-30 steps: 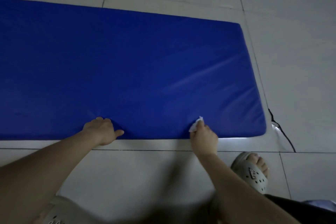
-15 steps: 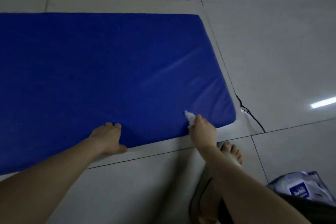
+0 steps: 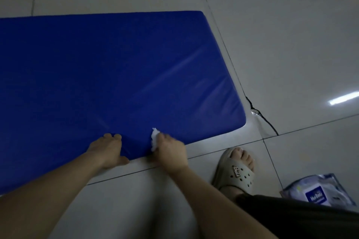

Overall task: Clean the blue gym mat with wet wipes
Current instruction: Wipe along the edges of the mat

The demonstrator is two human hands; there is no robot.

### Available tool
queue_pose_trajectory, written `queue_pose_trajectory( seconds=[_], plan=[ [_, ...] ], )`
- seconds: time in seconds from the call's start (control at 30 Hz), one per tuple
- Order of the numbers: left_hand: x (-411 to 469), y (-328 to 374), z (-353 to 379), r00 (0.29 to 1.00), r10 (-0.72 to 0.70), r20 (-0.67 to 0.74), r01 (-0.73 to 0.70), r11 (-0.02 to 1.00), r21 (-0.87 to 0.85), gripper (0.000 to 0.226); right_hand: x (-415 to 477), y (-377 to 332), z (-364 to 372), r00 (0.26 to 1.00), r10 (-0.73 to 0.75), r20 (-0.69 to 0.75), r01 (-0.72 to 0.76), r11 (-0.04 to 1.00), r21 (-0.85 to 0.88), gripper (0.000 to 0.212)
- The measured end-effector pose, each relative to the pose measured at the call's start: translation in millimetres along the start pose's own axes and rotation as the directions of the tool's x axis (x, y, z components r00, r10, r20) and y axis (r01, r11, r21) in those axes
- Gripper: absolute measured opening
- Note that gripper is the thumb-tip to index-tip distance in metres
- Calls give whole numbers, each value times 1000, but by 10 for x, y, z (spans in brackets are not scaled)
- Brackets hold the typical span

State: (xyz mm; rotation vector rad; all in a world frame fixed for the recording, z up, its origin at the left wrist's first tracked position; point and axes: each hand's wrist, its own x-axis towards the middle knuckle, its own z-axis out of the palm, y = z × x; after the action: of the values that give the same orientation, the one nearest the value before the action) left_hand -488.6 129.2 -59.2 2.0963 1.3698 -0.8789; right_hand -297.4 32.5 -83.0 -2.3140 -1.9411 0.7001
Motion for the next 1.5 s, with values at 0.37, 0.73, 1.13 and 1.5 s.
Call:
queue_pose_trajectory(
  seconds=[0.37,0.73,1.13,1.5],
  plan=[
    [18,-6,14,1000,3,2,-3,1000,1,83,58,1386,-636,808,550,-213,-554,831,45,22],
    [60,-53,85,1000,-4,-26,5,1000,31,81,-93,-73,132,1000,14,-18,-12,994,107,30],
    [-250,0,328,911,344,-229,-205,857,473,17,83,1168,-614,743,666,-64,-653,743,145,34],
    [-668,-1004,336,978,91,-186,-12,922,388,20,50,256,-132,930,369,4,-354,890,287,36]
  ],
)
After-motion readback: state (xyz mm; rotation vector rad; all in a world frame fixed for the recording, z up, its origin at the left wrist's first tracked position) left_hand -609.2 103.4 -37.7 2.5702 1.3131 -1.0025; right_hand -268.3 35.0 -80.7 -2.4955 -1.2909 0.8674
